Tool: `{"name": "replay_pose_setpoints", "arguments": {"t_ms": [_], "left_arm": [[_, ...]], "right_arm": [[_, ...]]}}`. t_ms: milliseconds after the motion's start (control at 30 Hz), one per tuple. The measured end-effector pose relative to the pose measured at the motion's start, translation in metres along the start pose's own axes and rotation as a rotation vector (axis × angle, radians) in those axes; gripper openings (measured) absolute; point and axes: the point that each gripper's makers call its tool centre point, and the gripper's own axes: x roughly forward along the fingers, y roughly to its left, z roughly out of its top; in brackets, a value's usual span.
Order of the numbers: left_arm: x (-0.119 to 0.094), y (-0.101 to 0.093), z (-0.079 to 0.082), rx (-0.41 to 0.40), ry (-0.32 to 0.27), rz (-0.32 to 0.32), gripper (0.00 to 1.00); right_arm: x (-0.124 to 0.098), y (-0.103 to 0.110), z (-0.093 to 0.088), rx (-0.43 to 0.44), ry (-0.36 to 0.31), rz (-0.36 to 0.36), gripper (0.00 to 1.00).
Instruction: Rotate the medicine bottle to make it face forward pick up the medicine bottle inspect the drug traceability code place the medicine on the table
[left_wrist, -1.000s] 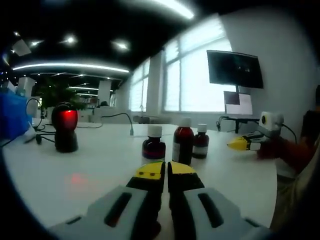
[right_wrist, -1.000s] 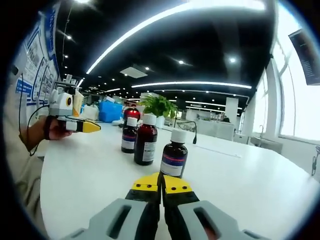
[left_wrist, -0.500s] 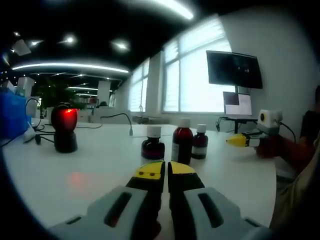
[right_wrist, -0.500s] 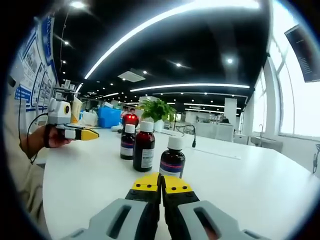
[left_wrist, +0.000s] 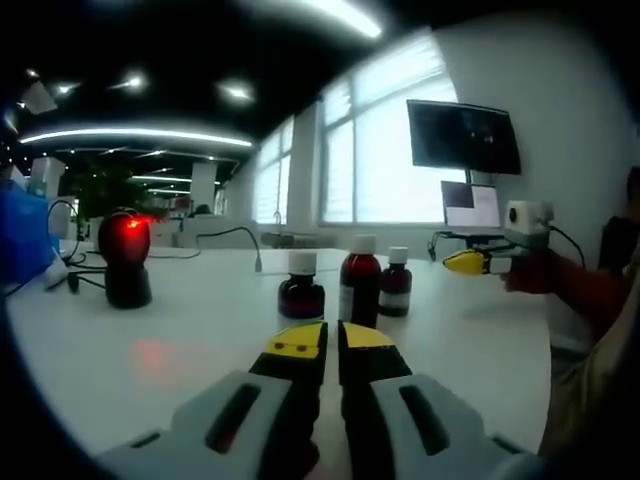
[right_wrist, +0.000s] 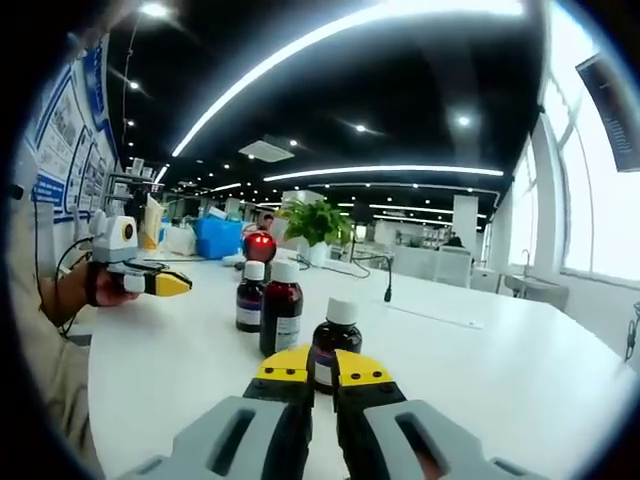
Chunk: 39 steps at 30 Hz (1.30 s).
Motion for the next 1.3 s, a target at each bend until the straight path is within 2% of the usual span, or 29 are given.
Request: {"name": "replay_pose_setpoints", "arguments": {"t_ms": [200,567,867,1100,1300], "left_arm": [[0.0,-0.002,-0.001,0.016,0.004,-0.007,0.0],[0.001,-0.003,-0.002,0.03,0.011,-0.007,0.0],[0.001,-0.004,-0.003,0.039,0.012,-0.012,0.0],[0.001,-0.006,-0.002,0.042,0.01,-0.022,0.0],[0.001,-0.006,-0.002,0.047,0.011,-0.021,0.0]], "right_arm": [[0.009,0.002,0.007,-0.016,-0.002,0.026,0.08],[0.026,-0.009,0.021,-0.005,-0.019,0.06,0.15],[0.042,-0.005,0.022,0.012,-0.007,0.107,0.18],[0.052,-0.017,0.017,0.03,0.01,0.112,0.2],[0.061,-0.02,0.017,0.054,0.015,0.138,0.21]]}}
